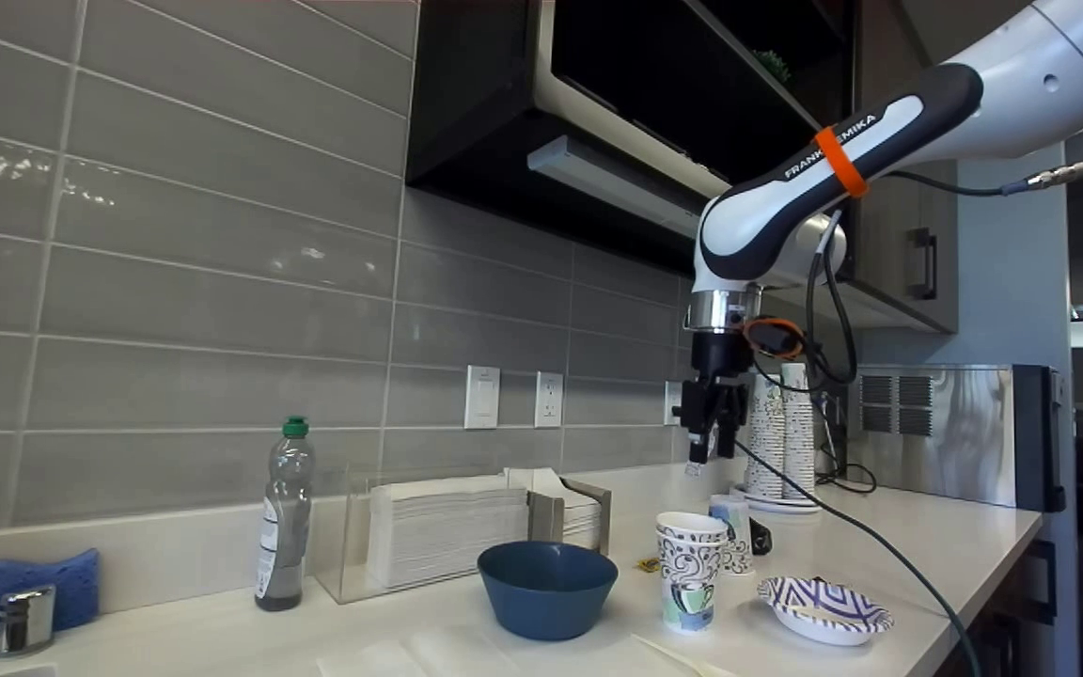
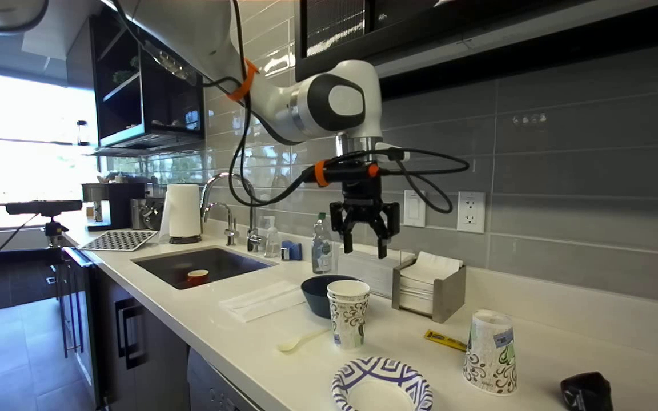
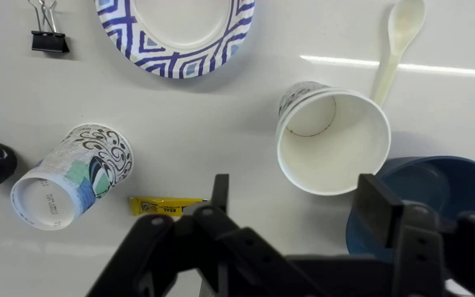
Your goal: Stack up the two paper cups on the left, put the paper cups in the blue bowl and move the blue bowl to the left
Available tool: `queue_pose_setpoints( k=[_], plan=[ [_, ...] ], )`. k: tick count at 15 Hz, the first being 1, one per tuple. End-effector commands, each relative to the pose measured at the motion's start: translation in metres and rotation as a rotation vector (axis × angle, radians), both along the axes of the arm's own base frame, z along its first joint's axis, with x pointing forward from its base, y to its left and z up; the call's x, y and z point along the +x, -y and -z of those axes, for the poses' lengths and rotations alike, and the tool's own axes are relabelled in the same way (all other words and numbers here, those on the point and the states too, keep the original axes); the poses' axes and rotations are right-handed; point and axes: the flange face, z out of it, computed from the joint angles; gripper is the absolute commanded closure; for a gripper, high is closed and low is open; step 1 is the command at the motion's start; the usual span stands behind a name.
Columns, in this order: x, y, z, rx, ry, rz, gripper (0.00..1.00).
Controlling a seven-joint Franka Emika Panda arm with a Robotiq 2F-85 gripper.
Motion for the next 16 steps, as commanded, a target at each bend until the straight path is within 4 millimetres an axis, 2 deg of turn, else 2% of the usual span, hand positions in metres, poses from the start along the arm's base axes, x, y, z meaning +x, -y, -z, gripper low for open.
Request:
queue_pose_setpoints(
  k=[1, 4, 6, 11, 15, 16],
  plan=[
    [-0.015, 0.013, 0.012, 0.06, 0.033, 0.042, 0.0],
    [-0.025, 0.022, 0.026, 0.093, 0.035, 0.074, 0.0],
    [-0.015, 0.016, 0.051, 0.089, 0.033, 0.098, 0.0],
    [-0.006, 0.007, 0.085, 0.094, 0.055, 0.108, 0.0],
    [-0.005, 0.009, 0.092, 0.092, 0.056, 0.111, 0.0],
    [-0.004, 0.009, 0.093, 0.091, 0.056, 0.111, 0.25]
  ],
)
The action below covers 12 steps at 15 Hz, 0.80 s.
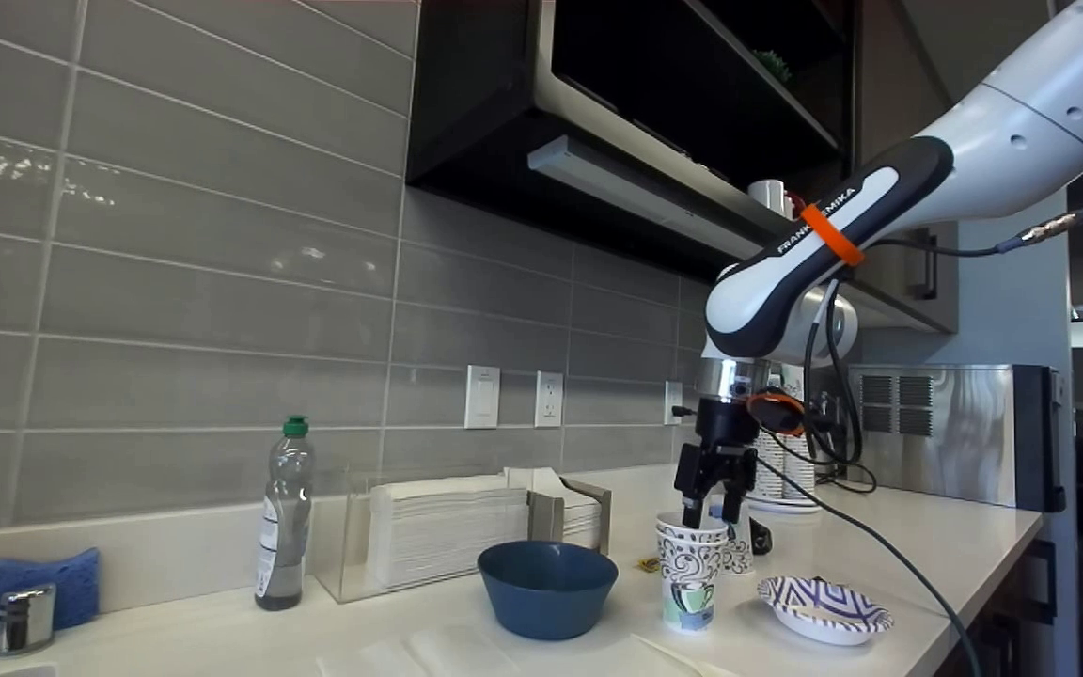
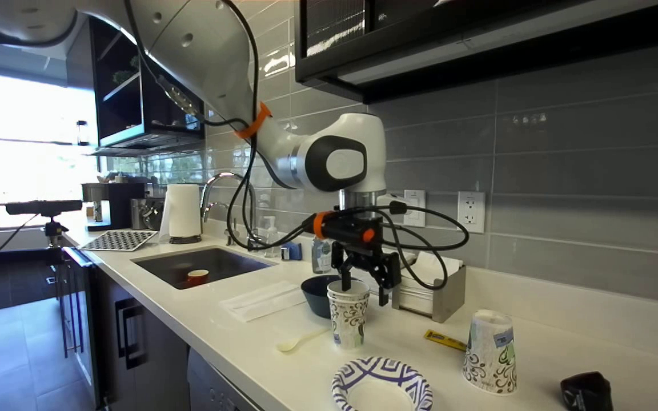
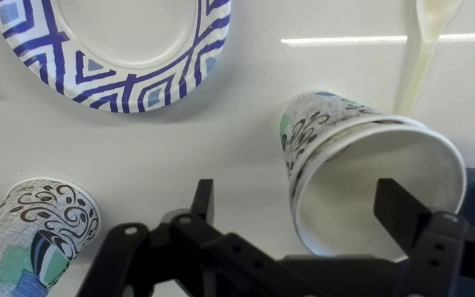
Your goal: Stack up the two paper cups on the left, put the paper cups in the blue bowl and move the blue bowl to the left
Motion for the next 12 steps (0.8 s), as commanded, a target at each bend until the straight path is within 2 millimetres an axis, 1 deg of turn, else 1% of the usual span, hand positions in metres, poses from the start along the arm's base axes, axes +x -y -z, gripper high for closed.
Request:
queue_pose_setpoints(
  k=[1, 2, 4, 5, 10, 11, 12],
  plan=[
    [0.001, -0.001, 0.003, 0.013, 0.019, 0.02, 0.26],
    [0.001, -0.001, 0.003, 0.014, 0.017, 0.021, 0.32],
    [0.001, -0.002, 0.006, 0.021, 0.01, 0.023, 0.48],
    [0.004, -0.005, 0.011, 0.024, 0.005, 0.024, 0.56],
    [0.006, -0.011, 0.029, 0.049, -0.026, 0.034, 0.9],
    [0.007, -0.012, 0.032, 0.051, -0.029, 0.035, 0.97],
    [0.008, -0.013, 0.032, 0.05, -0.032, 0.035, 1.0]
  ],
)
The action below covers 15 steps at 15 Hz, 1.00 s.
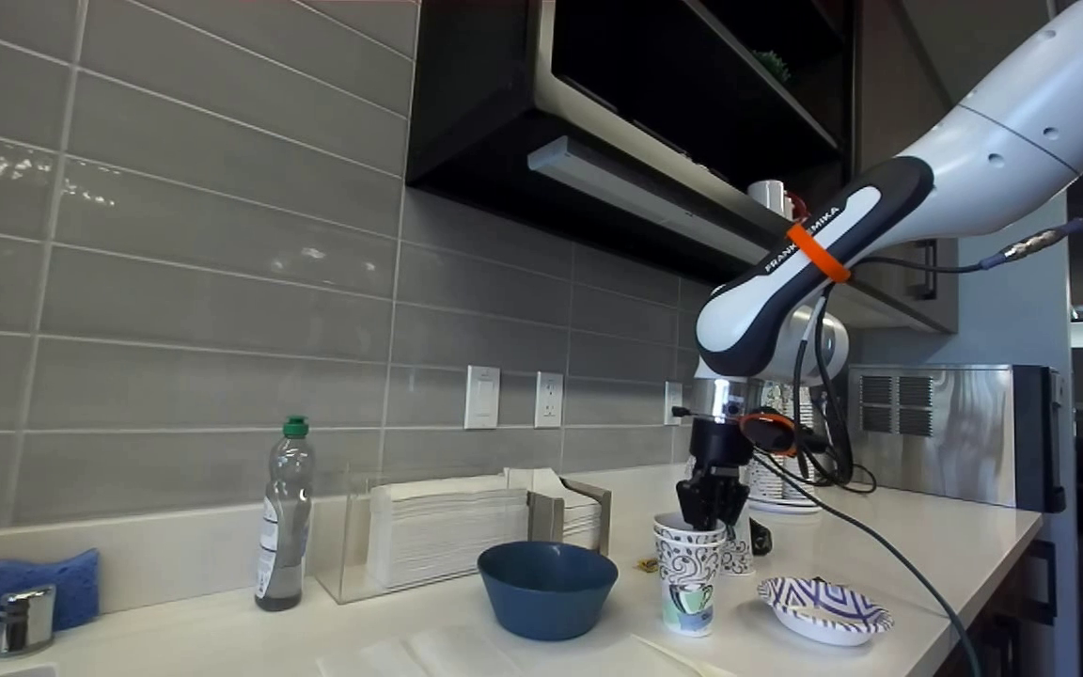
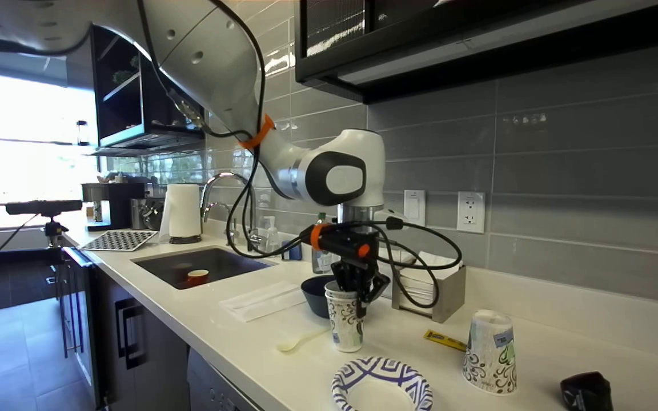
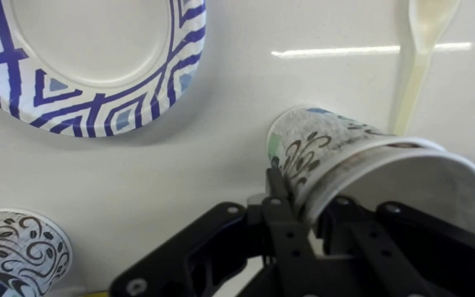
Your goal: Stack up the two paper cups on the left, put the paper cups in the blue bowl and move the blue bowl to the left
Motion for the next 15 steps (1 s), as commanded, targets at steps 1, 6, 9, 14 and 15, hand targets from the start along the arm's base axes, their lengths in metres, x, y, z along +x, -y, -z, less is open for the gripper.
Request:
queue_pose_setpoints(
  k=[1, 6, 9, 14, 15],
  plan=[
    [0.006, -0.006, 0.005, 0.017, 0.006, 0.023, 1.0],
    [-0.004, -0.01, -0.04, -0.018, 0.04, 0.015, 0.99],
    [-0.008, -0.019, -0.074, -0.035, 0.065, 0.007, 0.99],
    [-0.001, -0.054, -0.11, -0.027, 0.097, -0.043, 0.99],
    [0.001, -0.06, -0.113, -0.022, 0.098, -0.056, 0.99]
  ],
)
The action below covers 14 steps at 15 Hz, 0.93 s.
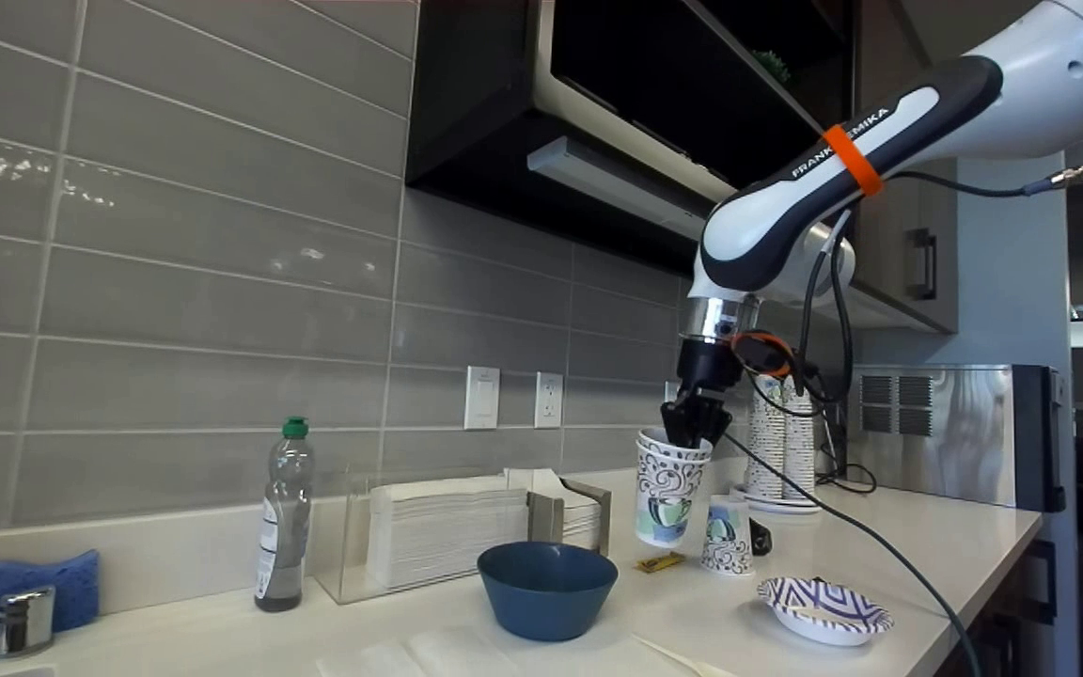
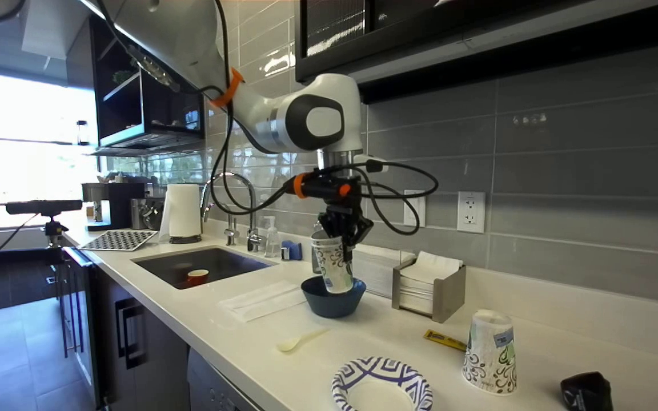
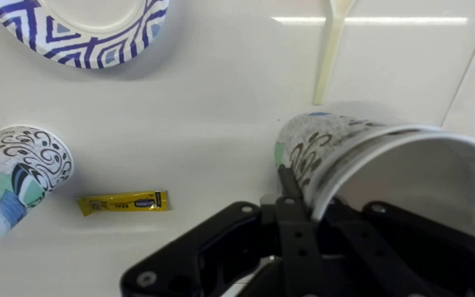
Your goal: Stack up the two paper cups on the left, put the paper cups in the blue bowl and move the blue bowl to the left
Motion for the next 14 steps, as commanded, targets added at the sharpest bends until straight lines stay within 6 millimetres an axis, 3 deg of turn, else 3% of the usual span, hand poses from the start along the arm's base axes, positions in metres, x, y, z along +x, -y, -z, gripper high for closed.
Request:
queue_pose_setpoints(
  k=[1, 5, 10, 14],
  plan=[
    [0.011, -0.027, -0.011, -0.001, -0.007, -0.03, 0.99],
    [0.034, -0.051, 0.003, 0.023, -0.014, -0.074, 0.99],
    [0.076, -0.074, 0.034, 0.032, -0.04, -0.109, 0.99],
    [0.105, -0.087, 0.045, 0.039, -0.036, -0.137, 0.99]
  ],
)
